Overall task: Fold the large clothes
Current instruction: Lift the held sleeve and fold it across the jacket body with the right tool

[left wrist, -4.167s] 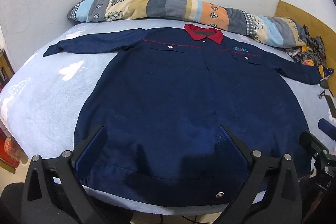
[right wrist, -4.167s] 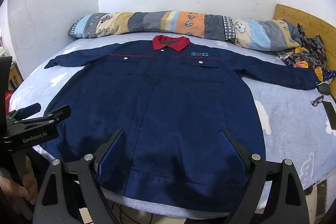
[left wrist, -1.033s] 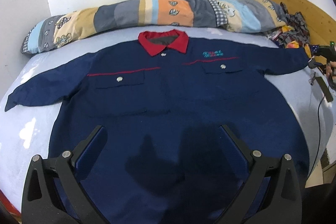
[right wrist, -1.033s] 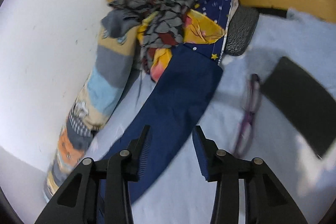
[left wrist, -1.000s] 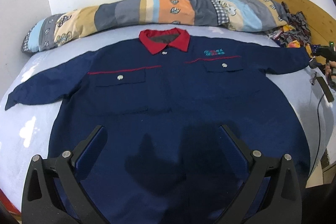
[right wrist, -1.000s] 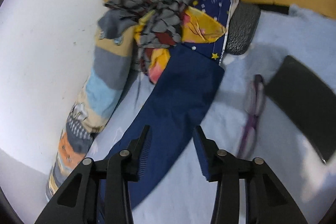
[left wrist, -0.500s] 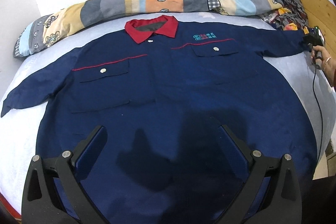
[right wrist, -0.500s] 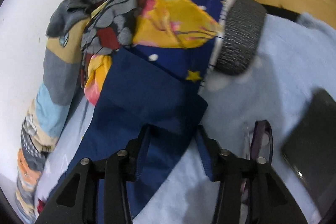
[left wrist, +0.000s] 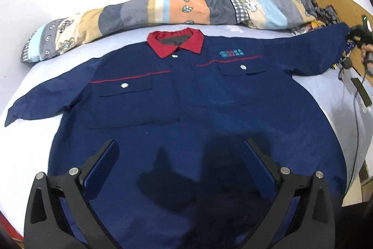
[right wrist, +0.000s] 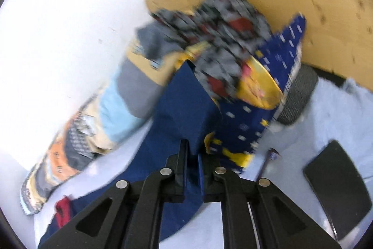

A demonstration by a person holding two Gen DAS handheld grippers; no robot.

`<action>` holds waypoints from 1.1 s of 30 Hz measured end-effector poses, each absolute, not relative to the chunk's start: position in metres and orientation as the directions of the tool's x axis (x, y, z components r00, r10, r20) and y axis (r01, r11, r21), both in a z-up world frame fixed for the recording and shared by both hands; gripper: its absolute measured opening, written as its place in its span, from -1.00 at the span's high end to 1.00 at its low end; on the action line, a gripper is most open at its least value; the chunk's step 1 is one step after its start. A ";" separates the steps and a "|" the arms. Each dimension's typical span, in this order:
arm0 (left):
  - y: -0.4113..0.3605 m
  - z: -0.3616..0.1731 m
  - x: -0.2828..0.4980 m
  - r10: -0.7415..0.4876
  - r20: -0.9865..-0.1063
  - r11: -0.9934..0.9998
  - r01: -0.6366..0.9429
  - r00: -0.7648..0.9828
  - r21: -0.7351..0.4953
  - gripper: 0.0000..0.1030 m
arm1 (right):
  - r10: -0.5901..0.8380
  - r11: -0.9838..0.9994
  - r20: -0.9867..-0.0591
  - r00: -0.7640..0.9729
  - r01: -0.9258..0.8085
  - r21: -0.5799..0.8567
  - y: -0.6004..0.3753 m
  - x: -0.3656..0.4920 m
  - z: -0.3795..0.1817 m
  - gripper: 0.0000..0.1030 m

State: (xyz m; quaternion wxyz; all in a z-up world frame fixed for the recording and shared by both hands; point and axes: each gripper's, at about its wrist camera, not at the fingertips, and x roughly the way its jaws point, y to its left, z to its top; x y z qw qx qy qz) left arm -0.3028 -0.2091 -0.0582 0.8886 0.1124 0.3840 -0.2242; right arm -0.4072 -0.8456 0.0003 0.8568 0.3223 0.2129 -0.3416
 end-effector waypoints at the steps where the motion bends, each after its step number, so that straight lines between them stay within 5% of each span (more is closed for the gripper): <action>1: -0.205 -0.056 -0.303 -0.314 -0.728 0.878 0.478 0.610 0.022 -1.00 | -0.445 0.576 -0.570 0.691 0.708 0.409 -0.836 -0.403 0.017 0.85; 12: -0.150 -0.042 -0.298 -0.307 -0.700 0.911 0.413 0.645 -0.020 -1.00 | -0.315 0.774 -0.443 0.840 0.497 0.392 -0.650 -0.309 0.194 0.86; 18: -0.105 -0.032 -0.295 -0.312 -0.683 0.929 0.364 0.660 -0.072 -1.00 | -0.202 0.881 -0.434 0.878 0.356 0.312 -0.513 -0.238 0.238 0.86; 25: -0.057 -0.030 -0.290 -0.304 -0.680 0.947 0.286 0.667 -0.142 -1.00 | -0.054 0.950 -0.558 0.828 0.215 0.227 -0.338 -0.138 0.156 0.85; 33: -0.027 -0.032 -0.283 -0.285 -0.682 0.958 0.223 0.674 -0.180 -1.00 | 0.006 0.987 -0.748 0.663 0.116 0.111 -0.183 -0.064 -0.047 0.86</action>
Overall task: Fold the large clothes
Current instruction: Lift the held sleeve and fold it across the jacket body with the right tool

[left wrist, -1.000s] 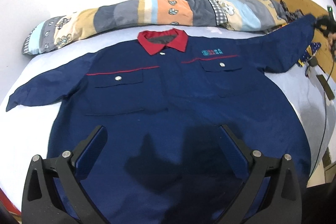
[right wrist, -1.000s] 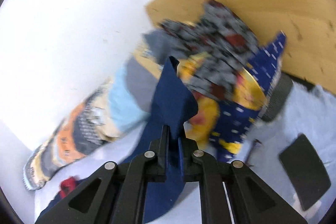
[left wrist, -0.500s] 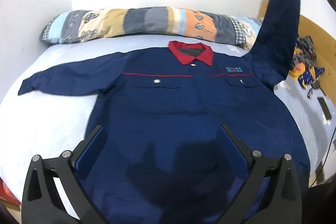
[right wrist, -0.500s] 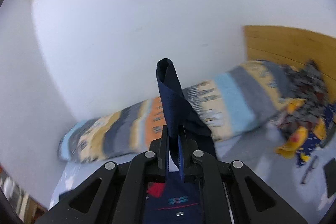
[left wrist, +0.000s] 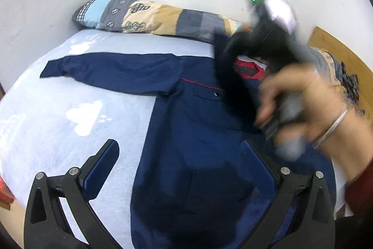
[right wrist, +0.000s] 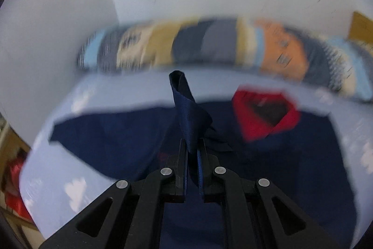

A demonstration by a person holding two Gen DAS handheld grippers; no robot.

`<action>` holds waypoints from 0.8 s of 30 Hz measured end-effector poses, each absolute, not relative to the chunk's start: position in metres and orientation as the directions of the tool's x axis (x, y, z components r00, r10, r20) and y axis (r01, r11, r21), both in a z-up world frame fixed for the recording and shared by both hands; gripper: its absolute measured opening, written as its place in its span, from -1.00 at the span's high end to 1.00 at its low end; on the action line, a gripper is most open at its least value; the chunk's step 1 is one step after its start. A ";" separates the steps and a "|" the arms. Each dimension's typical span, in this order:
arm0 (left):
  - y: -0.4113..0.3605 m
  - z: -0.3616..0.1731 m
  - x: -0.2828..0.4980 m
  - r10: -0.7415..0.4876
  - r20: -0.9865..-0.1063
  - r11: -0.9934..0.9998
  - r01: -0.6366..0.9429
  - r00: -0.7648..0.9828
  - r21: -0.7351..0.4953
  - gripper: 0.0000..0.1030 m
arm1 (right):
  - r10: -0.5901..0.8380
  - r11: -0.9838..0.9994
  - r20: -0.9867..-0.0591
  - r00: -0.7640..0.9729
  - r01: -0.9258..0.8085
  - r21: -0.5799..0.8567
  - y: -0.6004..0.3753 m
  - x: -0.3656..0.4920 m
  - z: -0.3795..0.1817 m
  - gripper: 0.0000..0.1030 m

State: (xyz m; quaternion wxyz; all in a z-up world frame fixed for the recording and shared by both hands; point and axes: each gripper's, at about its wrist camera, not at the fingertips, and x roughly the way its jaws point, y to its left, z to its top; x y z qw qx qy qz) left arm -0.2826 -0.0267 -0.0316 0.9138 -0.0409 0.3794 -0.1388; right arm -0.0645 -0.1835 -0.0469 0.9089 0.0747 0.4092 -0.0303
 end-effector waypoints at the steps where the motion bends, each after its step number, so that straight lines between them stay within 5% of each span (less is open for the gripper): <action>1: -0.025 -0.032 -0.281 -0.288 -0.683 0.957 0.216 0.671 -0.192 -1.00 | 0.013 0.988 -0.768 0.641 0.112 0.110 -0.168 -0.065 -0.066 0.86; 5: -0.021 -0.036 -0.277 -0.285 -0.688 0.958 0.204 0.667 -0.199 -1.00 | 0.023 0.992 -0.836 0.548 0.089 0.085 -0.134 -0.065 -0.128 0.82; 10: -0.013 -0.037 -0.272 -0.264 -0.693 0.964 0.166 0.670 -0.207 -1.00 | 0.083 0.996 -0.868 0.490 -0.031 0.078 -0.119 -0.077 -0.135 0.23; 15: 0.001 -0.040 -0.268 -0.258 -0.699 0.961 0.100 0.667 -0.259 -1.00 | 0.218 0.974 -0.749 0.625 -0.092 0.207 -0.149 -0.110 -0.074 -0.36; 20: -0.006 -0.041 -0.268 -0.249 -0.706 0.964 0.102 0.663 -0.244 -1.00 | 0.150 0.973 -0.732 0.664 0.033 0.229 -0.188 -0.105 -0.065 -0.21; 23: -0.010 -0.041 -0.267 -0.241 -0.707 0.968 0.110 0.665 -0.226 -1.00 | 0.122 0.972 -0.817 0.564 0.101 0.215 -0.193 -0.088 -0.103 0.51; 24: -0.010 -0.042 -0.266 -0.237 -0.709 0.969 0.109 0.664 -0.223 -1.00 | 0.126 0.971 -0.831 0.541 0.103 0.215 -0.191 -0.086 -0.114 0.46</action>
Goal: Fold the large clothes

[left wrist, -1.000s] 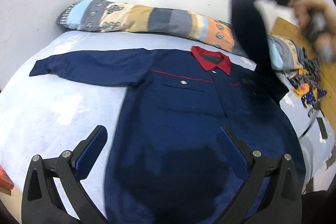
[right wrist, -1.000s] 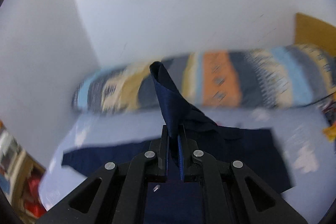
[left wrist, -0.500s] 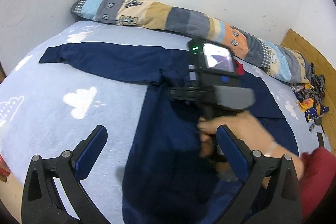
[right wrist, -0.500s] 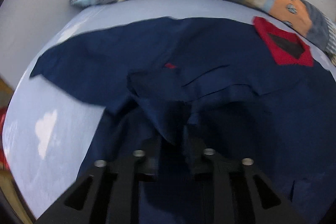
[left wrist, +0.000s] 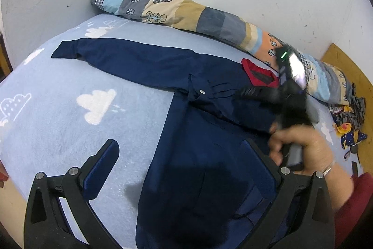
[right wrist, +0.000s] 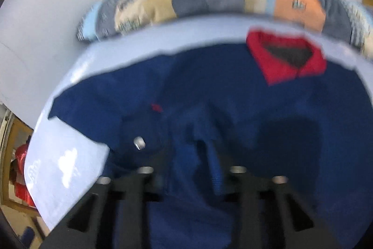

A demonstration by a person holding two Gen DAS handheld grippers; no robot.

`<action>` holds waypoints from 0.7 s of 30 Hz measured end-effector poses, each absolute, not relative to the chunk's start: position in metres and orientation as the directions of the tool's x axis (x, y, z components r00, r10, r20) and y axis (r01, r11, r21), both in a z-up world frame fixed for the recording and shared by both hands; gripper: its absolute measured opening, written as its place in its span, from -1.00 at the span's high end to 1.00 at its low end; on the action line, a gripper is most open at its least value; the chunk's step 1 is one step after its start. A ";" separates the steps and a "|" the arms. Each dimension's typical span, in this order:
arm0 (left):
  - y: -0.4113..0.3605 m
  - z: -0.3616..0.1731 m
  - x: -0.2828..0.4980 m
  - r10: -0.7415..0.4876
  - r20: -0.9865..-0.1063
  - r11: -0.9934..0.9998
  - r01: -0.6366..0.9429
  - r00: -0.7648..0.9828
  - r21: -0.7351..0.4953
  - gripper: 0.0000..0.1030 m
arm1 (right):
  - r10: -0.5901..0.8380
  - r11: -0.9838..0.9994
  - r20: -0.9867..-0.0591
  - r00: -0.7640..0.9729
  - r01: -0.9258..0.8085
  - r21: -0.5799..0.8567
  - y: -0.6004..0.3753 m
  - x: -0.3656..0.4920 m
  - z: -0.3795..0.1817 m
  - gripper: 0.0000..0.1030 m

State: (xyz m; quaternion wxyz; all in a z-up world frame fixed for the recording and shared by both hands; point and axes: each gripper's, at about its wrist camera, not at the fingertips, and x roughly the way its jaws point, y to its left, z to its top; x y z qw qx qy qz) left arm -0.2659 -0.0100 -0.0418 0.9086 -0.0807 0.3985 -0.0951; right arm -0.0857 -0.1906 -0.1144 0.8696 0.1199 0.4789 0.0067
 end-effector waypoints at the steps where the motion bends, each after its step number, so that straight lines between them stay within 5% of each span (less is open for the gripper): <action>1: -0.010 -0.043 -0.264 -0.236 -0.712 0.969 0.107 0.661 -0.222 -1.00 | 0.126 0.973 -0.849 0.514 0.103 0.207 -0.186 -0.085 -0.127 0.46; 6: -0.009 -0.045 -0.261 -0.238 -0.723 0.968 0.096 0.648 -0.233 -1.00 | 0.112 0.989 -0.882 0.458 0.031 0.142 -0.160 -0.098 -0.154 0.45; 9: -0.009 -0.045 -0.262 -0.243 -0.723 0.966 0.095 0.647 -0.240 -1.00 | 0.205 0.959 -0.832 0.516 0.063 0.275 -0.187 -0.113 -0.125 0.46; 15: -0.017 -0.044 -0.264 -0.240 -0.720 0.968 0.109 0.651 -0.225 -1.00 | -0.106 0.959 -0.862 0.496 0.279 0.042 -0.263 -0.139 -0.125 0.39; 21: -0.030 -0.047 -0.261 -0.221 -0.731 0.974 0.115 0.645 -0.193 -1.00 | 0.076 0.936 -0.891 0.447 0.276 0.218 -0.298 -0.164 -0.134 0.42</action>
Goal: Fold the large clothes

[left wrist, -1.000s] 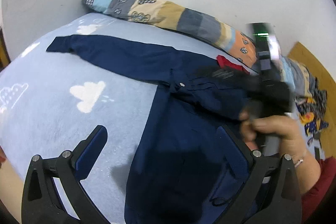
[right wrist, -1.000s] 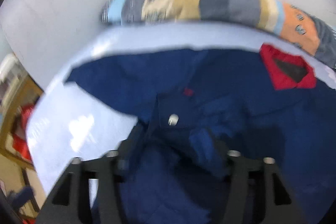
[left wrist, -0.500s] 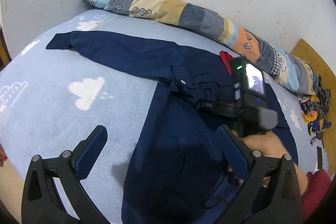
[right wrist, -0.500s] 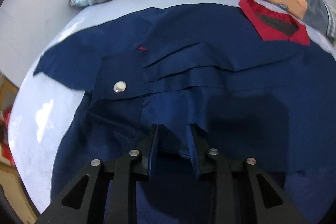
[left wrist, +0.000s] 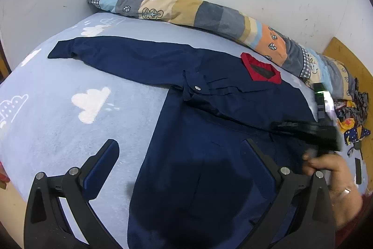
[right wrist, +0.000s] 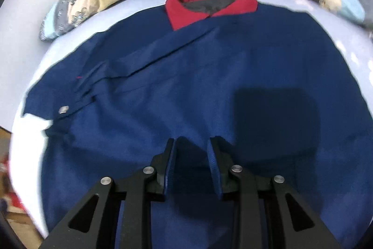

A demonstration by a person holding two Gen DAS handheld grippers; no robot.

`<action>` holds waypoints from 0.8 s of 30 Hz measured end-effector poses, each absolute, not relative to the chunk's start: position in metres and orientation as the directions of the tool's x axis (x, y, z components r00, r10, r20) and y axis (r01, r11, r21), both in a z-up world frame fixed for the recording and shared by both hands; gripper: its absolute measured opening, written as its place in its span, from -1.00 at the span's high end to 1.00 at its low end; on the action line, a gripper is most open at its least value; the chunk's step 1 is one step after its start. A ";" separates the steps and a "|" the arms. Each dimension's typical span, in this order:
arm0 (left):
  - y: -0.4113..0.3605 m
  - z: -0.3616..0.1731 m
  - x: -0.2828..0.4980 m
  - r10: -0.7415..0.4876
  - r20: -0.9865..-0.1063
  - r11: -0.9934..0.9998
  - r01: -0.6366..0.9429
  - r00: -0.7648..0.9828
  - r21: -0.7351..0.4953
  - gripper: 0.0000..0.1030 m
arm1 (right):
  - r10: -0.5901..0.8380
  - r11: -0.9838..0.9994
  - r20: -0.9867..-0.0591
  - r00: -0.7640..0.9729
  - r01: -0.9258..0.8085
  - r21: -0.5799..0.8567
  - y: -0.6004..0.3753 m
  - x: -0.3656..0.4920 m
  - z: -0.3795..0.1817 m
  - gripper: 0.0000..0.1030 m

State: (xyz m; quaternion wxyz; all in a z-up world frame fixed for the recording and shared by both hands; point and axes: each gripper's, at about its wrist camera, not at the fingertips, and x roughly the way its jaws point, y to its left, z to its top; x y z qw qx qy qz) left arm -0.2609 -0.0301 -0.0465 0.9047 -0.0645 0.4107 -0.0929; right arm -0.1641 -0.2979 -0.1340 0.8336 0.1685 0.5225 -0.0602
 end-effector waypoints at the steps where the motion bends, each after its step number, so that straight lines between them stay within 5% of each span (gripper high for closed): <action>1: -0.031 -0.047 -0.260 -0.219 -0.733 0.975 0.116 0.644 -0.190 -1.00 | 0.097 0.927 -0.882 0.462 0.280 0.248 -0.300 -0.173 -0.127 0.42; 6: -0.038 -0.051 -0.261 -0.206 -0.741 0.978 0.120 0.640 -0.168 -1.00 | 0.095 0.936 -0.840 0.534 0.239 0.258 -0.306 -0.250 -0.081 0.31; 13: -0.065 -0.054 -0.266 -0.210 -0.746 0.977 0.159 0.632 -0.140 -1.00 | -0.096 0.967 -0.796 0.597 0.245 0.067 -0.321 -0.352 -0.071 0.04; 24: -0.105 -0.047 -0.279 -0.248 -0.703 0.963 0.251 0.667 -0.101 -1.00 | 0.078 0.932 -0.788 0.610 0.237 0.275 -0.341 -0.349 -0.072 0.02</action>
